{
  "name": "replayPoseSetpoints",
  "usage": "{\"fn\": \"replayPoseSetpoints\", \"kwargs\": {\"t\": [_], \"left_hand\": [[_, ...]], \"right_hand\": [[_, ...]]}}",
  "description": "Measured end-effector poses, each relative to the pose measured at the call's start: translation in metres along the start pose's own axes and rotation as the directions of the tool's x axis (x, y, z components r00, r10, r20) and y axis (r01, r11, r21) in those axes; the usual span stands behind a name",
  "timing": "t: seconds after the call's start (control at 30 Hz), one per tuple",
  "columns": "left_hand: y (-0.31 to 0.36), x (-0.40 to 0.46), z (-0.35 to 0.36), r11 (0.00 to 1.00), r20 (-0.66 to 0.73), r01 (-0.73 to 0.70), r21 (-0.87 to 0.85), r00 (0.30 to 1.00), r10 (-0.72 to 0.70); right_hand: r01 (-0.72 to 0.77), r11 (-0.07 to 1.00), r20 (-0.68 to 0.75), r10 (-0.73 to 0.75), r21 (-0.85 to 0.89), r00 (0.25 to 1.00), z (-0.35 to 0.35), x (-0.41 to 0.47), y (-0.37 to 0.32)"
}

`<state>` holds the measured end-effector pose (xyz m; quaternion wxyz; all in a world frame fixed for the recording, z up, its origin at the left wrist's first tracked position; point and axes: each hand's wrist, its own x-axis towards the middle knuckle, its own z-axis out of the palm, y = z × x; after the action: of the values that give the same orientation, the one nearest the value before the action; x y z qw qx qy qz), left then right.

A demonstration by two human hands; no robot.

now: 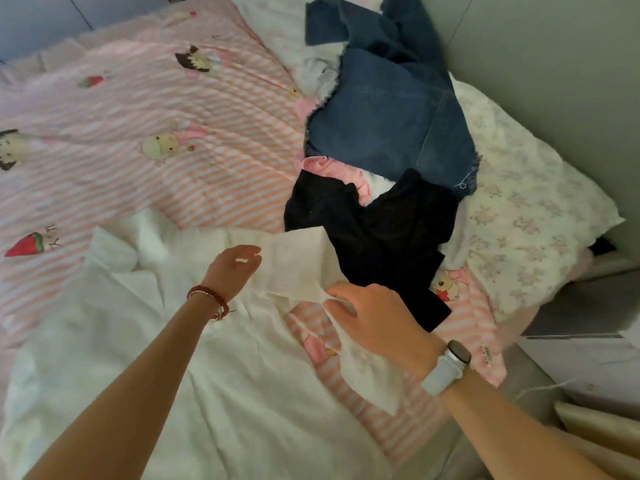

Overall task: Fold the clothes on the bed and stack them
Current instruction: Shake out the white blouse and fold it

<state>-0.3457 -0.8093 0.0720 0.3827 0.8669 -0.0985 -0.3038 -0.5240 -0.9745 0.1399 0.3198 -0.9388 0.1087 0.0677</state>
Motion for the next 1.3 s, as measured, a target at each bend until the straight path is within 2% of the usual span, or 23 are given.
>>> {"fn": "replayPoseSetpoints", "kwargs": {"t": [0.1,0.23,0.33,0.4,0.47,0.53,0.6,0.67,0.7,0.77,0.83,0.87,0.93,0.97,1.03,1.07,1.17,1.23,1.3], "left_hand": [[-0.052,-0.054,-0.047,0.927,0.098,0.227,-0.297,0.974,-0.207],[-0.139,-0.132,-0.094,0.707,0.207,0.452,-0.544,0.889,-0.409],[-0.205,-0.182,-0.106,0.563,0.284,0.564,-0.604,0.812,-0.509],[-0.239,-0.206,-0.103,0.536,0.295,0.596,-0.598,0.785,-0.544],[-0.262,-0.221,-0.095,0.559,0.253,0.586,-0.587,0.788,-0.561],[-0.275,-0.227,-0.086,0.624,0.187,0.531,-0.573,0.826,-0.531],[-0.280,-0.226,-0.077,0.807,0.129,0.444,-0.390,0.894,-0.430],[-0.277,-0.225,-0.069,0.915,0.062,0.366,-0.173,0.931,-0.361],[-0.273,-0.225,-0.066,0.929,0.016,0.340,-0.148,0.940,-0.341],[-0.268,-0.225,-0.065,0.947,-0.065,0.251,-0.202,0.961,-0.269],[-0.269,-0.226,-0.070,0.943,-0.112,0.180,-0.279,0.969,-0.218],[-0.271,-0.228,-0.074,0.936,-0.119,0.172,-0.306,0.969,-0.217],[-0.278,-0.229,-0.086,0.925,-0.113,0.199,-0.323,0.963,-0.246],[-0.282,-0.230,-0.091,0.921,-0.101,0.227,-0.318,0.957,-0.271],[-0.289,-0.229,-0.099,0.910,-0.078,0.283,-0.302,0.944,-0.320],[-0.293,-0.228,-0.101,0.905,-0.068,0.305,-0.298,0.939,-0.338],[-0.298,-0.227,-0.104,0.884,-0.029,0.326,-0.336,0.934,-0.355],[-0.298,-0.227,-0.102,0.867,-0.044,0.323,-0.380,0.930,-0.365],[-0.299,-0.229,-0.099,0.862,-0.128,0.330,-0.386,0.906,-0.404]], "right_hand": [[0.055,0.997,0.200,-0.066,0.056,0.978,0.040,-0.005,-0.060],[0.101,0.987,0.450,-0.147,0.124,0.881,0.119,-0.023,-0.137],[0.062,0.969,0.615,-0.200,0.239,0.762,0.187,-0.041,-0.180],[-0.015,0.963,0.648,-0.169,0.269,0.743,0.228,-0.052,-0.196],[-0.068,0.981,0.593,-0.052,0.179,0.804,0.263,-0.062,-0.196],[-0.128,0.986,0.410,0.073,0.110,0.909,0.286,-0.074,-0.191],[-0.171,0.982,0.250,0.147,0.079,0.957,0.300,-0.085,-0.183],[-0.166,0.985,0.190,0.153,0.055,0.970,0.306,-0.092,-0.179],[-0.146,0.989,0.169,0.139,0.033,0.976,0.307,-0.094,-0.178],[-0.070,0.996,0.093,0.075,-0.057,0.993,0.304,-0.094,-0.179],[-0.011,0.991,-0.049,0.005,-0.134,0.999,0.301,-0.090,-0.179],[-0.041,0.991,-0.117,0.027,-0.124,0.993,0.302,-0.087,-0.179],[-0.230,0.971,-0.195,0.239,0.069,0.951,0.303,-0.081,-0.181],[-0.364,0.903,-0.169,0.405,0.229,0.898,0.303,-0.076,-0.181],[-0.617,0.618,0.035,0.692,0.487,0.721,0.304,-0.064,-0.180],[-0.664,0.476,0.133,0.747,0.577,0.651,0.304,-0.058,-0.180],[-0.568,0.175,0.242,0.776,0.805,0.583,0.300,-0.041,-0.179],[-0.510,0.107,0.225,0.807,0.854,0.546,0.297,-0.034,-0.176],[-0.536,0.186,0.158,0.833,0.824,0.530,0.296,-0.034,-0.172]]}}
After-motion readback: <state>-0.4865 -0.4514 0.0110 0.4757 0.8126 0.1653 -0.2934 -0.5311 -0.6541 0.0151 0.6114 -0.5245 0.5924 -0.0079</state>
